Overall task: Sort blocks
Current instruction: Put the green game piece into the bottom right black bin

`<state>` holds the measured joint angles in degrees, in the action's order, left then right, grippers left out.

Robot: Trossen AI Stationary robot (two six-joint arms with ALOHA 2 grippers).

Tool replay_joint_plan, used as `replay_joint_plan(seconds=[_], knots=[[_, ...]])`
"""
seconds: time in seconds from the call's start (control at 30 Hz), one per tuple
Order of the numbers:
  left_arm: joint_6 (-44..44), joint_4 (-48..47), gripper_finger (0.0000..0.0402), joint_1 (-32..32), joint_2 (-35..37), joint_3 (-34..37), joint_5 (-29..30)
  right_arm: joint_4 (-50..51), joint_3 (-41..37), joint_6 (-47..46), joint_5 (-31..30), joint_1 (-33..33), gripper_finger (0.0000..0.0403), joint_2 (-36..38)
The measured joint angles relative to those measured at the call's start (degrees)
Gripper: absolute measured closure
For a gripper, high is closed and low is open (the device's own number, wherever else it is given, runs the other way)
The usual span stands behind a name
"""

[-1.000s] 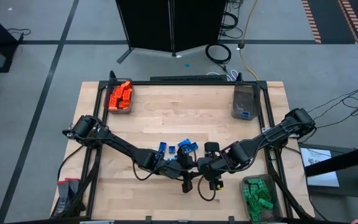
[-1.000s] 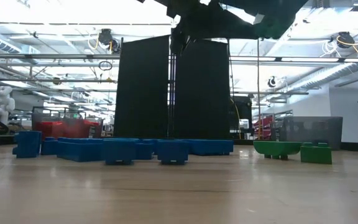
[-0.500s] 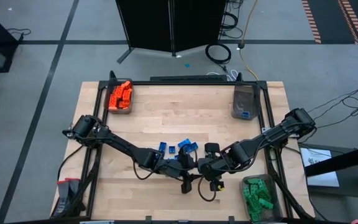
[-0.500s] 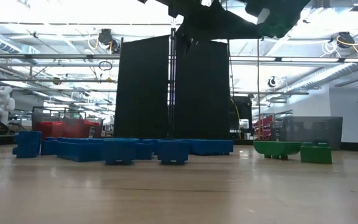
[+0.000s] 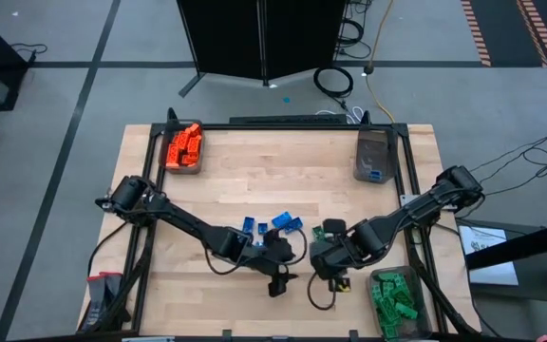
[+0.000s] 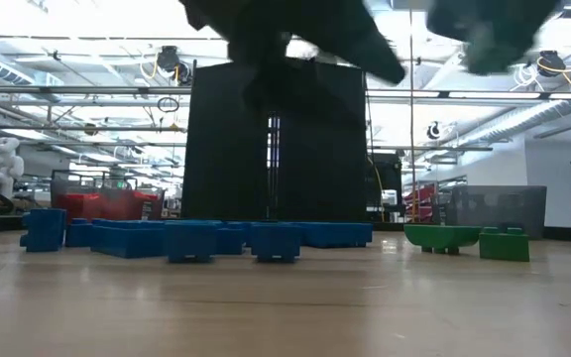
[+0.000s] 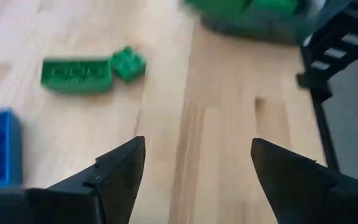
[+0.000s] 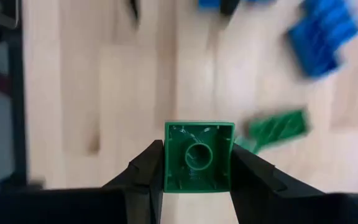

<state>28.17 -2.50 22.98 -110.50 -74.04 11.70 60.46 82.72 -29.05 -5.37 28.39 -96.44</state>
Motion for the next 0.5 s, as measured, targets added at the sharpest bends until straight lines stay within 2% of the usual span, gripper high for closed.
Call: replay_joint_plan(seconds=[0.1,0.23,0.5], knots=[[1.49,-3.41,0.0107,0.16,0.0,0.0,0.04,3.82,0.0,-4.73,3.24,3.18,0.0282,0.0],[1.55,-4.51,0.0107,0.97,0.0,0.0,0.05,8.07,0.0,-14.06,5.64,11.73,0.0282,0.65],[1.54,-4.51,0.0107,1.46,0.0,0.0,0.32,13.07,0.0,-44.82,5.38,30.58,0.0282,2.62]])
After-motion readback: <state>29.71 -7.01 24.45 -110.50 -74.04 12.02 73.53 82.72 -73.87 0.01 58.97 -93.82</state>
